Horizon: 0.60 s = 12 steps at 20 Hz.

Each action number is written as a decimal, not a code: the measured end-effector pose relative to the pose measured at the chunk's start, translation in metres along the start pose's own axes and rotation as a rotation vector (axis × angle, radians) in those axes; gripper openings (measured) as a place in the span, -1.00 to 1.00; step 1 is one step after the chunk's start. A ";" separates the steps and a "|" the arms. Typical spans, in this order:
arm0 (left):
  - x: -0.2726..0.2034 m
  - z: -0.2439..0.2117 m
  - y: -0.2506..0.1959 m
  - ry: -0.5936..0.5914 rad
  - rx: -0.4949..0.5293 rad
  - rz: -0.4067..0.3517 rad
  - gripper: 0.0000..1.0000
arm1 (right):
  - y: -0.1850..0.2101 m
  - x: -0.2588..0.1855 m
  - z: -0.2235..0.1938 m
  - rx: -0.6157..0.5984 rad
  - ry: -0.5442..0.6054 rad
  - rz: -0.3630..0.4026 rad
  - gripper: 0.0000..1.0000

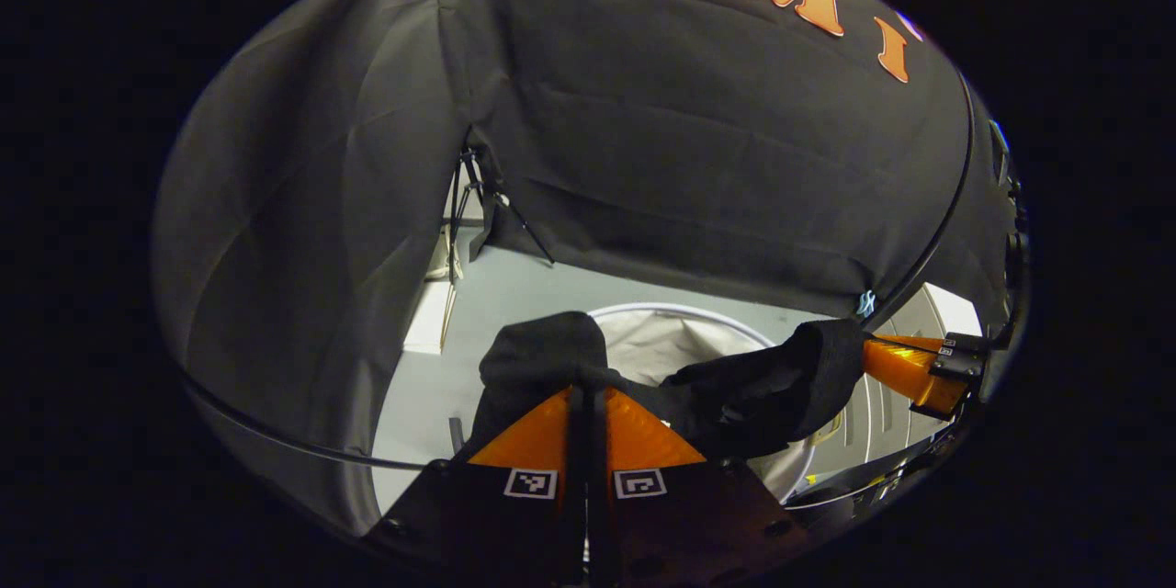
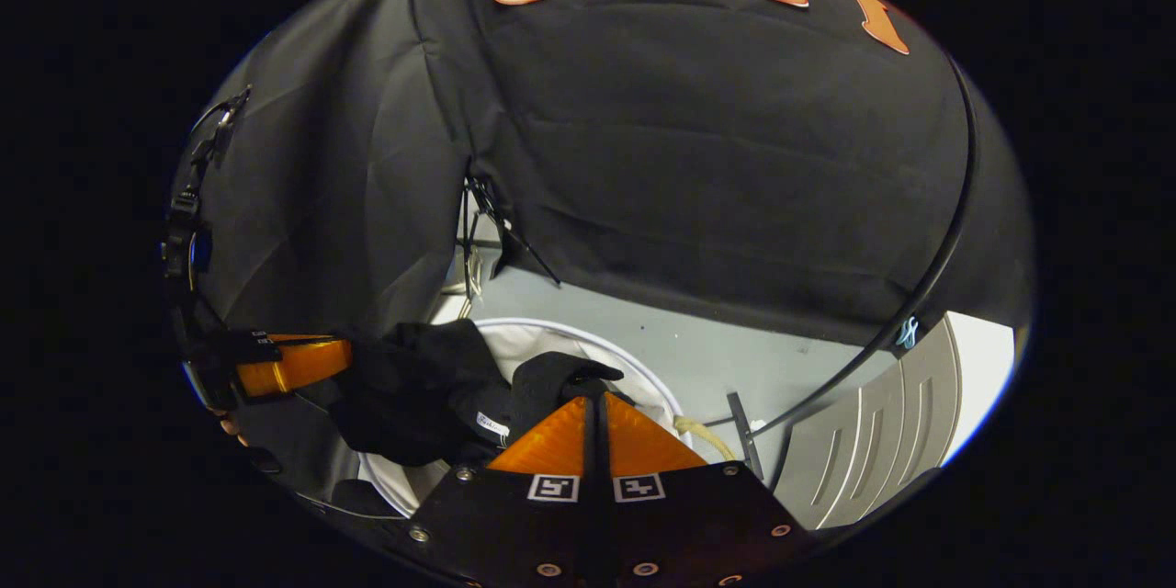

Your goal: Grasp the clothes on the hanger with both hands and then place them into the laundry hamper below.

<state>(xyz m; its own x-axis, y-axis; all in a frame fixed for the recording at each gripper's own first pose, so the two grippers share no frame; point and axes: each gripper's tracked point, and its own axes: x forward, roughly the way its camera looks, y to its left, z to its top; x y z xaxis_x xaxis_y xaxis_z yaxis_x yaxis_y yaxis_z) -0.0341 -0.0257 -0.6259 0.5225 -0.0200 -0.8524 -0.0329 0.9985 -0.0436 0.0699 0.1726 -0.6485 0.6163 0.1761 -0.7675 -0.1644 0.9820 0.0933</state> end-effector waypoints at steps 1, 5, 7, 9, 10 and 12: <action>0.004 -0.006 -0.001 0.019 -0.004 0.002 -0.82 | -0.001 0.007 -0.008 0.000 0.022 -0.008 -1.00; 0.015 -0.024 0.004 0.066 -0.020 0.031 -0.70 | -0.009 0.016 -0.021 0.007 0.057 -0.014 -0.94; 0.018 -0.030 -0.001 0.087 -0.028 0.022 -0.59 | -0.016 0.016 -0.018 0.013 0.050 -0.029 -0.92; 0.018 -0.030 -0.002 0.087 -0.021 0.027 -0.40 | -0.018 0.013 -0.018 0.027 0.064 -0.032 -0.89; 0.019 -0.029 -0.003 0.084 -0.013 0.028 -0.40 | -0.022 0.013 -0.019 0.029 0.068 -0.040 -0.88; 0.014 -0.027 -0.003 0.080 -0.002 0.040 -0.50 | -0.026 0.011 -0.019 0.038 0.068 -0.048 -0.87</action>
<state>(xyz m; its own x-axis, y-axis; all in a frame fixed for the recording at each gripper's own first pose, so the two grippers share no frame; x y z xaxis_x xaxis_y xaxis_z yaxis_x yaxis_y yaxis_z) -0.0499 -0.0309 -0.6521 0.4507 0.0162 -0.8925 -0.0542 0.9985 -0.0093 0.0664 0.1481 -0.6707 0.5688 0.1249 -0.8129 -0.1060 0.9913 0.0781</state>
